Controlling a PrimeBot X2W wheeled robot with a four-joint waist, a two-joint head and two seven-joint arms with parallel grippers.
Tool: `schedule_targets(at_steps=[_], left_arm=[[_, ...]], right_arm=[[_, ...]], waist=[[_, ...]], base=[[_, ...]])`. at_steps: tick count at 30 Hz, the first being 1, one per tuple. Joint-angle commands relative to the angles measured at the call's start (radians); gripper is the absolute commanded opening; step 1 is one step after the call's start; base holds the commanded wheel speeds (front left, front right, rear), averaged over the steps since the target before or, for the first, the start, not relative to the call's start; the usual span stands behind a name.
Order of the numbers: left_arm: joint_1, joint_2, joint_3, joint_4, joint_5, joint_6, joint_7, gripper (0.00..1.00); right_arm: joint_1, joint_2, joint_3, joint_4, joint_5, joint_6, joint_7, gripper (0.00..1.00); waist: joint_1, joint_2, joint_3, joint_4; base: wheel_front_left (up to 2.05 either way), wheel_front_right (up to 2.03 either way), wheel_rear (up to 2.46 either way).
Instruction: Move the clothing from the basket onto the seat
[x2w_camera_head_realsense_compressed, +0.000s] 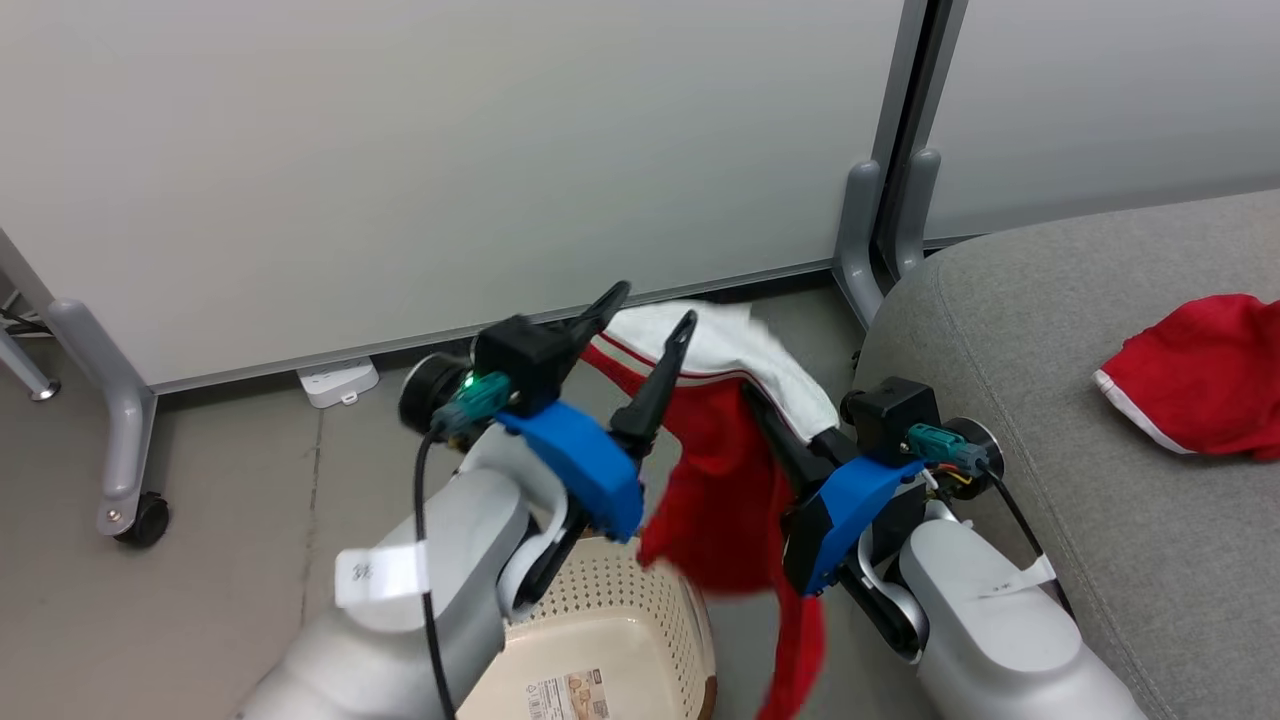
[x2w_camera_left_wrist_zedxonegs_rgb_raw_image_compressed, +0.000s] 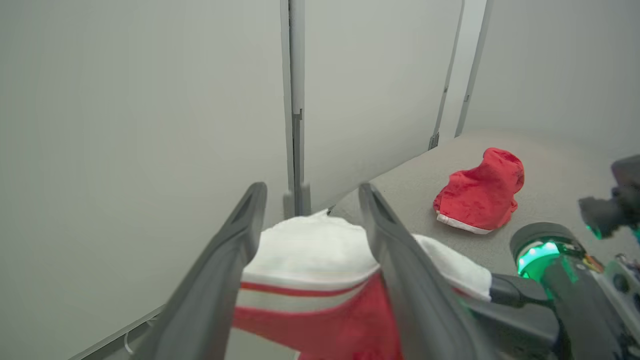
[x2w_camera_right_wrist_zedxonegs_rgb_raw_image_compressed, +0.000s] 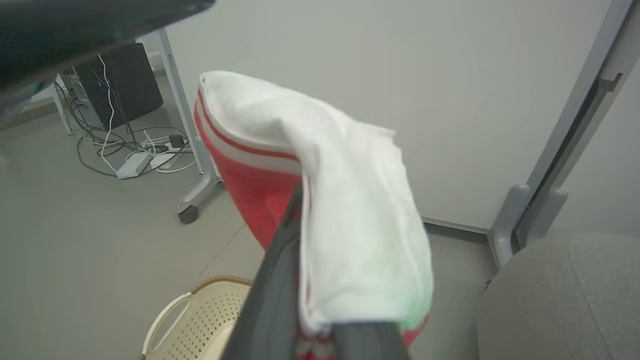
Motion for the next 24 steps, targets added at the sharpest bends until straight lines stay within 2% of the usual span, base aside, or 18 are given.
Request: schedule_targets(at_steps=[1,6,14,19,24], left_arm=[[0.057,0.017,0.042,-0.037,0.029,0.007,-0.003,1.00],[0.258,0.067,0.224,-0.197,0.160,0.025,-0.003,1.00],[0.535,0.063,0.476,-0.350,0.340,0.003,-0.003,1.00],[0.626,0.037,0.578,-0.377,0.407,-0.021,-0.003,1.00],[0.656,0.016,0.623,-0.379,0.444,-0.039,-0.003,1.00]], right_arm=[[-0.008,-0.007,-0.006,-0.012,-0.002,0.000,-0.011,0.00],[0.004,-0.018,-0.028,-0.038,-0.010,0.000,-0.014,0.00],[0.025,-0.029,-0.060,-0.080,-0.025,0.000,-0.001,0.00],[0.040,-0.037,-0.079,-0.103,-0.032,0.000,0.009,0.00],[0.049,-0.041,-0.090,-0.117,-0.035,0.000,0.018,0.00]], waist=[[0.0000,-0.0001,0.006,0.000],[0.0000,-0.0001,0.027,0.004],[0.0000,-0.0001,0.039,0.011],[0.0000,-0.0001,0.037,0.016],[0.0000,-0.0001,0.034,0.019]], base=[[0.00,0.00,0.00],[0.00,0.00,0.00],[0.00,0.00,0.00],[0.00,0.00,0.00],[0.00,0.00,0.00]])
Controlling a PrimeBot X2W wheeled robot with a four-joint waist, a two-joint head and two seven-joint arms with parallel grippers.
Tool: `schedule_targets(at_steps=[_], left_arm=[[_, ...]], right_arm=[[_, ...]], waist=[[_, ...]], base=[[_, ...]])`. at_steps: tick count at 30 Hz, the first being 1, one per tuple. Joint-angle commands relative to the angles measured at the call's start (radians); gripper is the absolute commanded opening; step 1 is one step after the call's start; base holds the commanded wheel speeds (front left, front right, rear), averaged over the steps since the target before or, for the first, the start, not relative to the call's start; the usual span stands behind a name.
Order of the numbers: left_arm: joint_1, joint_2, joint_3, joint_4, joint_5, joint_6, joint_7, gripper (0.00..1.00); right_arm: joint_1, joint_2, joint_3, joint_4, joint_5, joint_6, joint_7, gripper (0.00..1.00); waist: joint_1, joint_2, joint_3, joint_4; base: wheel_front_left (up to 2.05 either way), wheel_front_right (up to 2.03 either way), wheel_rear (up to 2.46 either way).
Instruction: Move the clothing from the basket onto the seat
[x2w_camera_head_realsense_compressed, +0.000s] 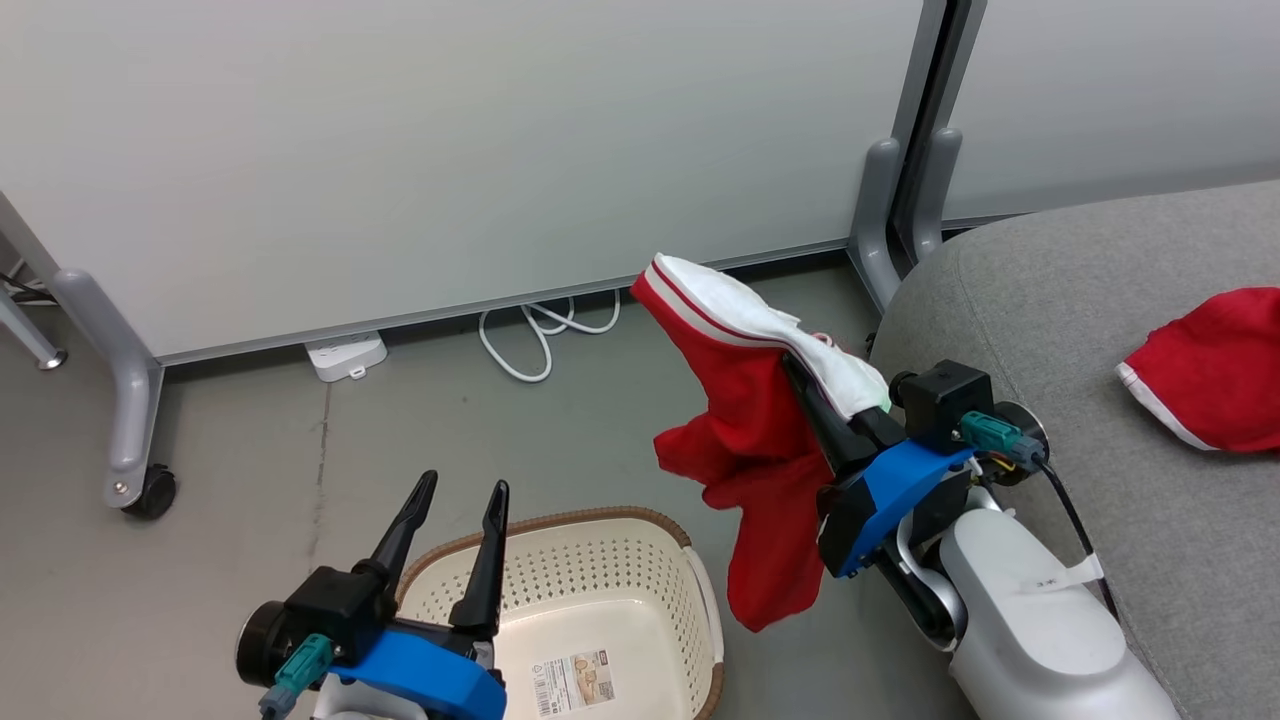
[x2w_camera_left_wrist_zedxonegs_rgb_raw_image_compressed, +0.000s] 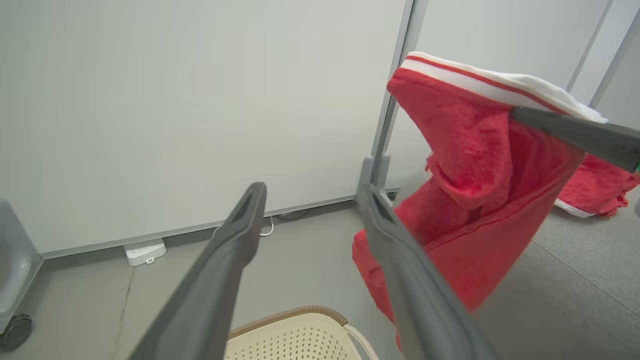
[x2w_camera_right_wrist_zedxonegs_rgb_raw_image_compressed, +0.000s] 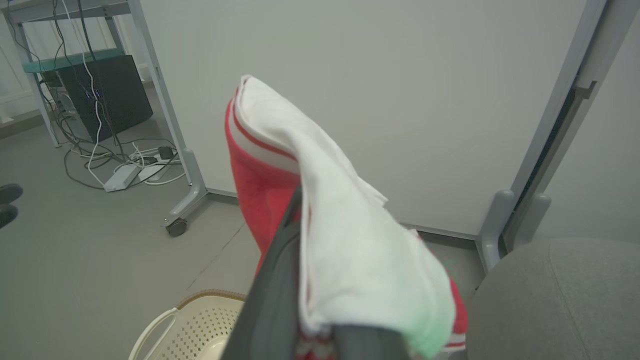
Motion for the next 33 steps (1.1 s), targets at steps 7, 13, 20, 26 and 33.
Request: schedule_targets(at_steps=[7,13,20,26,33], left_arm=[[0.009,-0.024,0.038,0.007,0.037,-0.015,-0.003,1.00],[0.008,-0.031,0.061,0.007,0.051,-0.020,-0.003,1.00],[-0.007,-0.017,0.059,-0.003,0.052,-0.021,-0.003,1.00],[-0.023,-0.008,0.047,0.001,0.052,-0.021,-0.003,1.00],[-0.033,0.004,0.027,0.005,0.054,-0.019,-0.003,1.00]], right_arm=[[0.020,-0.003,-0.013,-0.029,-0.008,0.000,0.014,0.00],[0.017,0.007,-0.017,-0.053,-0.015,0.000,0.023,0.00],[0.014,0.015,-0.016,-0.072,-0.015,0.000,0.025,0.00],[0.017,0.017,-0.030,-0.071,-0.017,0.000,0.014,0.00],[0.028,0.021,-0.052,-0.063,-0.016,0.000,0.001,0.00]], waist=[[0.0000,0.0000,0.000,-0.013],[0.0000,0.0000,0.022,-0.079],[0.0000,0.0000,0.056,-0.226],[0.0000,0.0000,0.075,-0.365],[0.0000,0.0000,0.087,-0.505]], base=[[0.00,0.00,0.00],[0.00,0.00,0.00],[0.00,0.00,0.00],[0.00,0.00,0.00],[0.00,0.00,0.00]])
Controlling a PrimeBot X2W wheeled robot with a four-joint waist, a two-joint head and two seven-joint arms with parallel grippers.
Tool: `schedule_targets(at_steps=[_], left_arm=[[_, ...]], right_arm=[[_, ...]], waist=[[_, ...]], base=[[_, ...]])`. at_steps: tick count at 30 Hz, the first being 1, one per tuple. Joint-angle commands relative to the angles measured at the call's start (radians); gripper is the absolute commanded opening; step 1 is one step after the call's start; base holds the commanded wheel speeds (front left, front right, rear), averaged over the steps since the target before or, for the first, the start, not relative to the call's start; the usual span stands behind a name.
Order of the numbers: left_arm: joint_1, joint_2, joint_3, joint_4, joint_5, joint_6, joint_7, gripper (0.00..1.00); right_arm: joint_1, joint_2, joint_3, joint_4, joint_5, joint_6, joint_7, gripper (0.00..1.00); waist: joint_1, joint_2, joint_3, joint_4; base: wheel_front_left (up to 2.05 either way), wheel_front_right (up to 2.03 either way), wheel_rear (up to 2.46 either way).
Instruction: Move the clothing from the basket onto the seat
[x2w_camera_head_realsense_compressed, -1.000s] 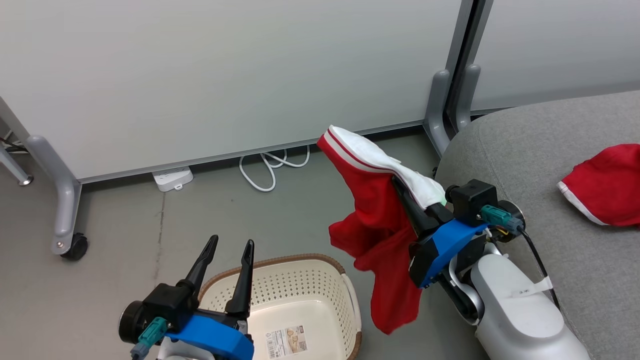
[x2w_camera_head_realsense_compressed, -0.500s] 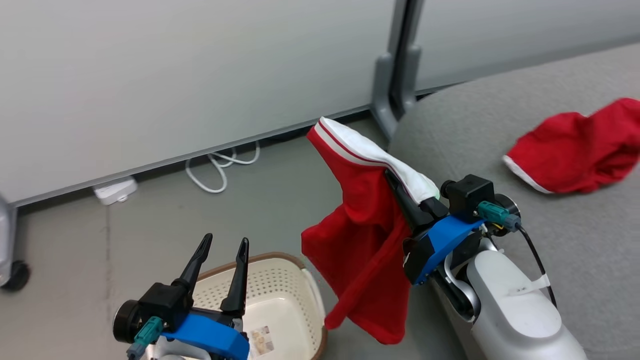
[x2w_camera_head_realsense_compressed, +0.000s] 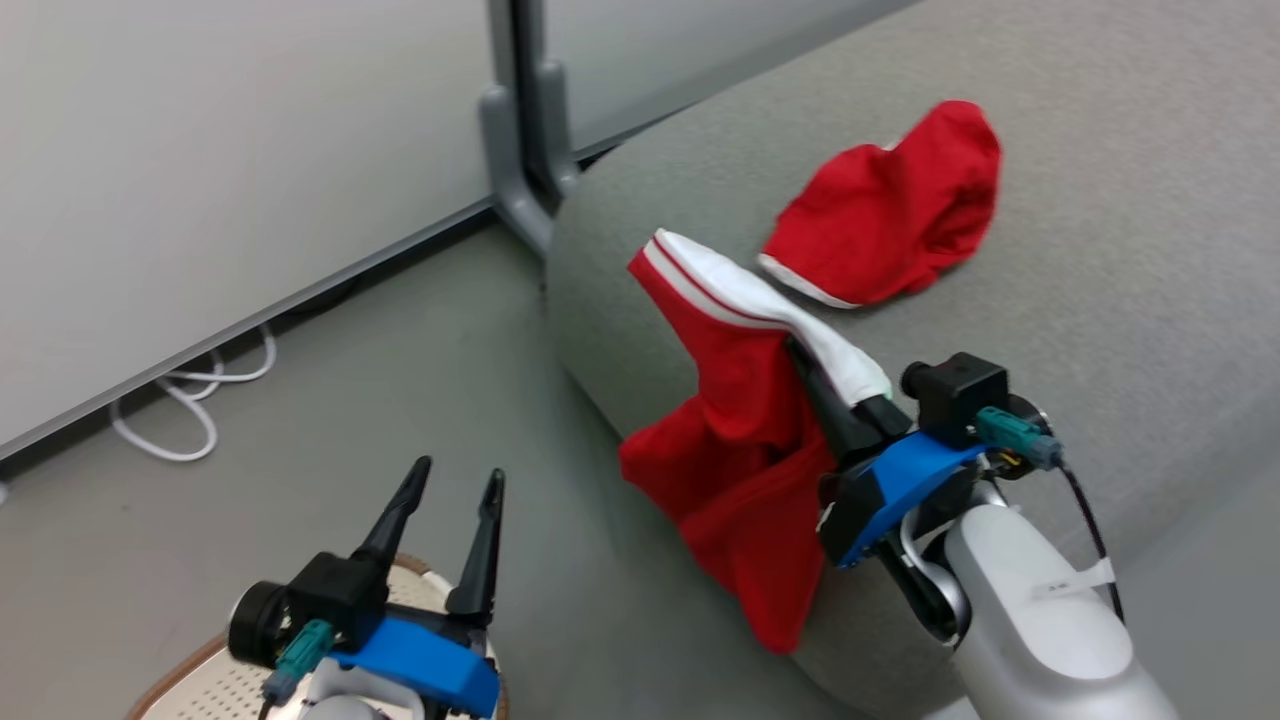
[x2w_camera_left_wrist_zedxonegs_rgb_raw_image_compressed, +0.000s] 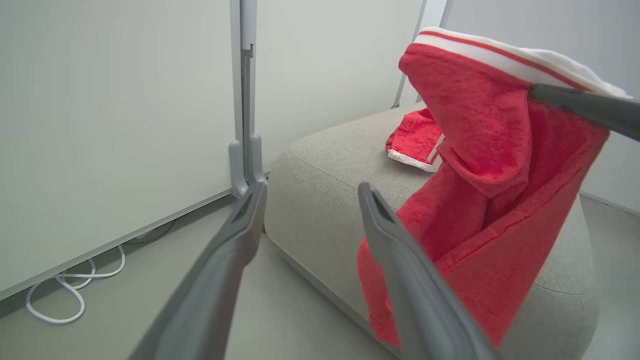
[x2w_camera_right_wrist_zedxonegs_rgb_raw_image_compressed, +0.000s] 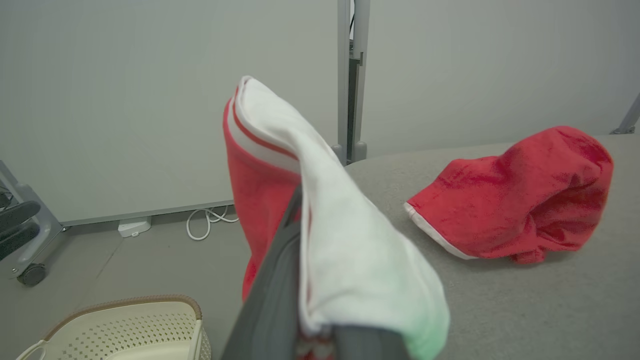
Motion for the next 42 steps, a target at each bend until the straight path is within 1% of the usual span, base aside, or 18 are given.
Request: schedule_targets(at_steps=[1,7,11,18,21,24,29,31,32,35,38,39,42], left_arm=[[-0.029,0.004,-0.013,0.004,0.003,-0.002,-0.003,1.00],[-0.096,0.025,-0.100,0.040,-0.025,-0.002,-0.003,1.00],[-0.122,0.032,-0.129,0.057,-0.039,-0.002,-0.003,1.00],[-0.124,0.047,-0.127,0.062,-0.053,-0.002,-0.003,1.00],[-0.117,0.052,-0.114,0.053,-0.045,-0.002,-0.003,1.00],[-0.124,0.059,-0.098,0.040,-0.035,-0.002,-0.003,1.00],[-0.151,0.086,-0.079,-0.006,-0.009,-0.002,-0.003,1.00],[-0.164,0.093,-0.071,-0.029,-0.007,-0.002,-0.003,1.00],[-0.176,0.101,-0.069,-0.045,-0.003,-0.002,-0.003,1.00],[-0.205,0.141,-0.076,-0.077,0.011,-0.002,-0.003,1.00],[-0.250,0.184,-0.095,-0.108,0.026,-0.002,-0.003,1.00],[-0.267,0.195,-0.101,-0.122,0.030,-0.002,0.000,1.00],[-0.316,0.235,-0.107,-0.161,0.042,-0.002,0.014,1.00]], right_arm=[[0.013,-0.006,-0.014,-0.002,-0.003,0.000,-0.009,0.00],[0.057,-0.004,-0.100,-0.031,-0.032,0.000,-0.024,0.00],[0.082,0.002,-0.132,-0.055,-0.048,0.000,-0.018,0.00],[0.095,0.013,-0.158,-0.087,-0.051,0.000,0.005,0.00],[0.043,0.017,-0.195,-0.098,-0.032,0.000,0.022,0.00],[-0.038,0.013,-0.245,-0.102,-0.027,0.000,0.062,0.00],[-0.248,-0.059,-0.323,-0.112,-0.018,0.000,0.137,0.00],[-0.324,-0.089,-0.379,-0.110,-0.001,0.000,0.157,0.00],[-0.368,-0.116,-0.417,-0.111,0.005,0.000,0.167,0.00],[-0.481,-0.170,-0.508,-0.093,0.021,0.000,0.196,0.00],[-0.574,-0.241,-0.593,-0.072,0.013,0.000,0.215,0.00],[-0.603,-0.273,-0.627,-0.072,0.010,0.000,0.218,0.00],[-0.655,-0.314,-0.695,-0.064,-0.002,0.000,0.201,0.00]], waist=[[0.0000,-0.0001,0.020,-0.053],[0.0000,-0.0001,0.042,-0.064],[0.0000,-0.0001,0.049,-0.065],[0.0000,-0.0001,0.057,-0.063],[0.0000,-0.0001,0.073,-0.063],[0.0000,-0.0001,0.109,-0.064],[0.0000,-0.0001,0.202,-0.069],[0.0000,-0.0001,0.244,-0.058],[0.0000,-0.0001,0.275,-0.050],[0.0000,-0.0001,0.362,-0.030],[0.0000,-0.0001,0.448,-0.005],[0.0000,-0.0001,0.481,0.006],[0.0000,-0.0001,0.567,0.033]], base=[[0.00,0.00,0.00],[0.00,0.00,0.00],[0.00,0.00,0.00],[0.00,0.00,0.00],[0.00,0.00,0.00],[0.00,0.00,0.00],[0.00,0.00,0.00],[0.00,0.00,0.00],[0.00,0.00,0.00],[0.00,0.00,0.00],[0.00,0.00,0.00],[0.00,0.00,0.00],[0.00,0.00,0.00]])
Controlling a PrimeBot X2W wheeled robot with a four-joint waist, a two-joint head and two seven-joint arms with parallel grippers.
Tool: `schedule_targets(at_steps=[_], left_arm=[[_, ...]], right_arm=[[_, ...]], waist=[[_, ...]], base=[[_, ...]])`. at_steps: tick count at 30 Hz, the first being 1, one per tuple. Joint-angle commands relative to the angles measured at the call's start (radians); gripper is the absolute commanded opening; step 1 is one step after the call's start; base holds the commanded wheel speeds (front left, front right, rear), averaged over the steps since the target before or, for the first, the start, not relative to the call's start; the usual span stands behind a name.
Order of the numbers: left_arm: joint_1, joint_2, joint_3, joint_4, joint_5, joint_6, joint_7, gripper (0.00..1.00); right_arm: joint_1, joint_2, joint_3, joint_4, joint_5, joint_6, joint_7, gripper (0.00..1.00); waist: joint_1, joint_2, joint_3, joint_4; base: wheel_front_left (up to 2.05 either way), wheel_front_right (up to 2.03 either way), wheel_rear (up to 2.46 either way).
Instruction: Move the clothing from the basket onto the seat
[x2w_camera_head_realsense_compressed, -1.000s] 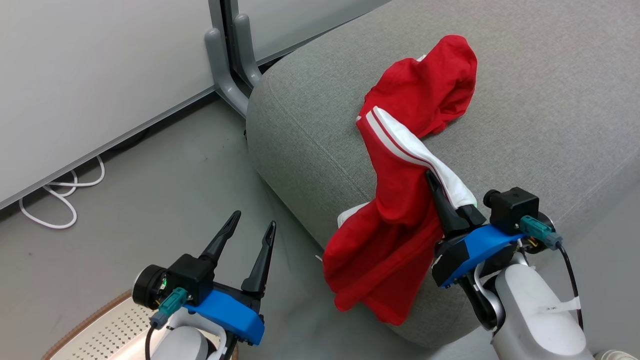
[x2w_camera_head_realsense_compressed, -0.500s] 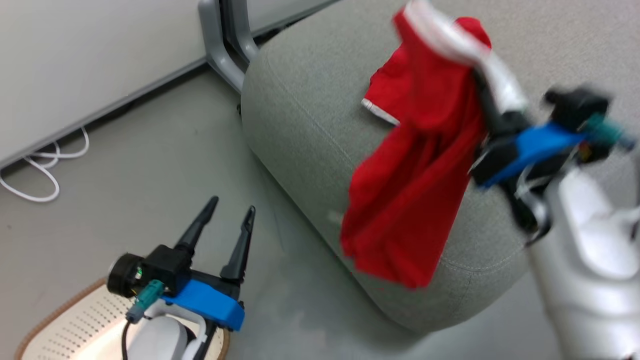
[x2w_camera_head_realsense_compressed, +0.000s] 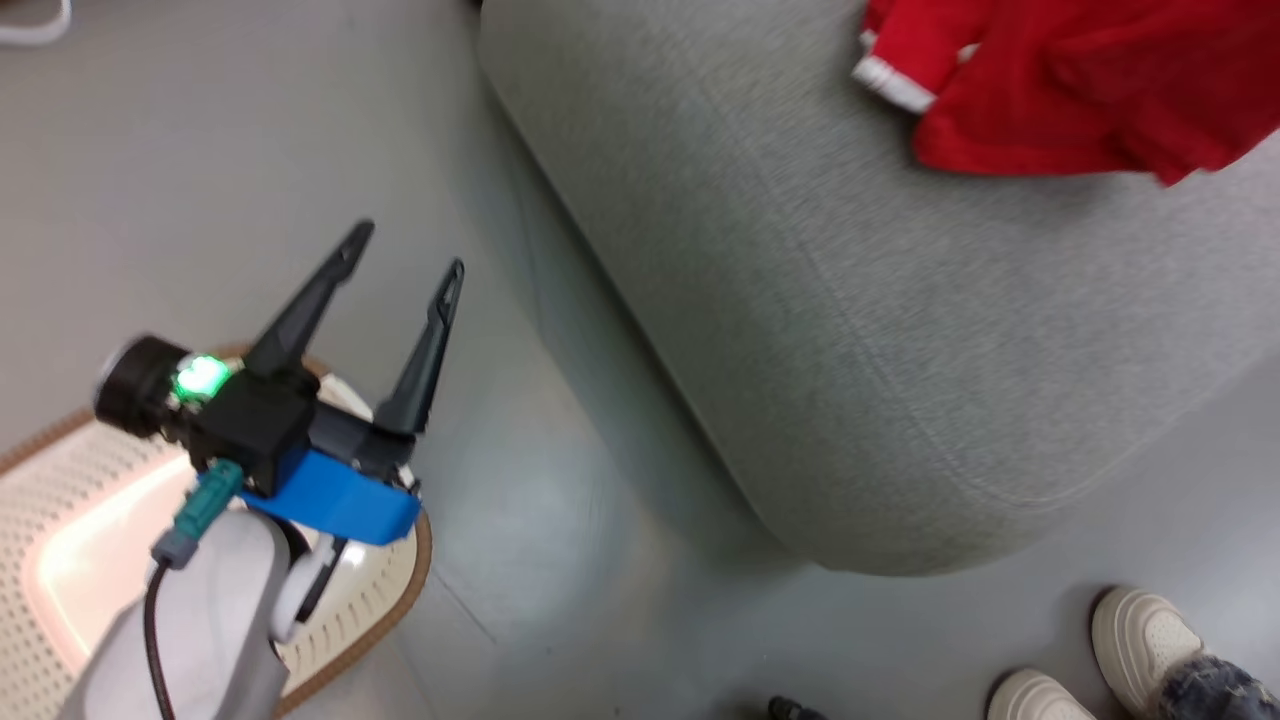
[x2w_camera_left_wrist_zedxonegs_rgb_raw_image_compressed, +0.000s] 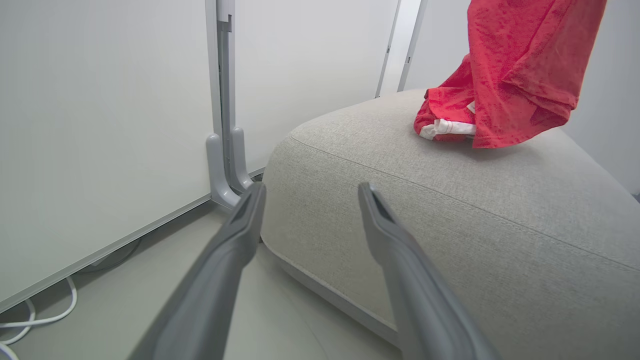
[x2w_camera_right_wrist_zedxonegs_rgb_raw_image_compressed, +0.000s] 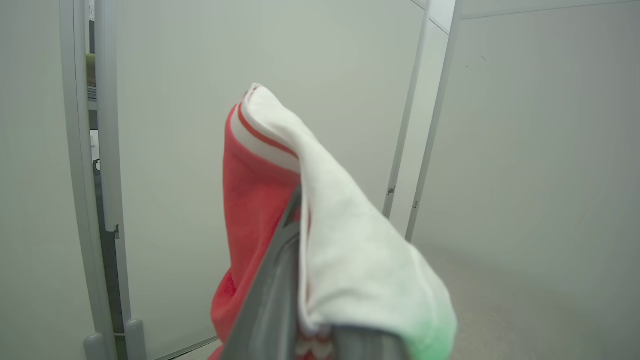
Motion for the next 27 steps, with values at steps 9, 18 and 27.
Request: schedule_targets(at_steps=[9,18,27], left_arm=[[-0.091,0.061,-0.002,-0.092,0.014,-0.001,0.034,1.00],[-0.074,0.063,-0.002,-0.100,0.005,0.017,0.026,1.00],[-0.091,0.020,-0.019,-0.045,-0.012,0.015,0.002,1.00]], right_arm=[[0.063,0.032,-0.085,0.134,0.012,0.000,-0.112,0.00],[0.115,0.087,-0.077,0.329,0.051,0.000,-0.230,0.00],[0.136,0.058,-0.024,0.414,0.068,0.000,-0.268,1.00]], waist=[[-0.0002,0.0000,0.254,0.119],[-0.0002,0.0000,0.270,0.160],[-0.0002,0.0000,0.203,0.184]], base=[[0.00,0.00,0.00],[0.00,0.00,0.00],[0.00,0.00,0.00]])
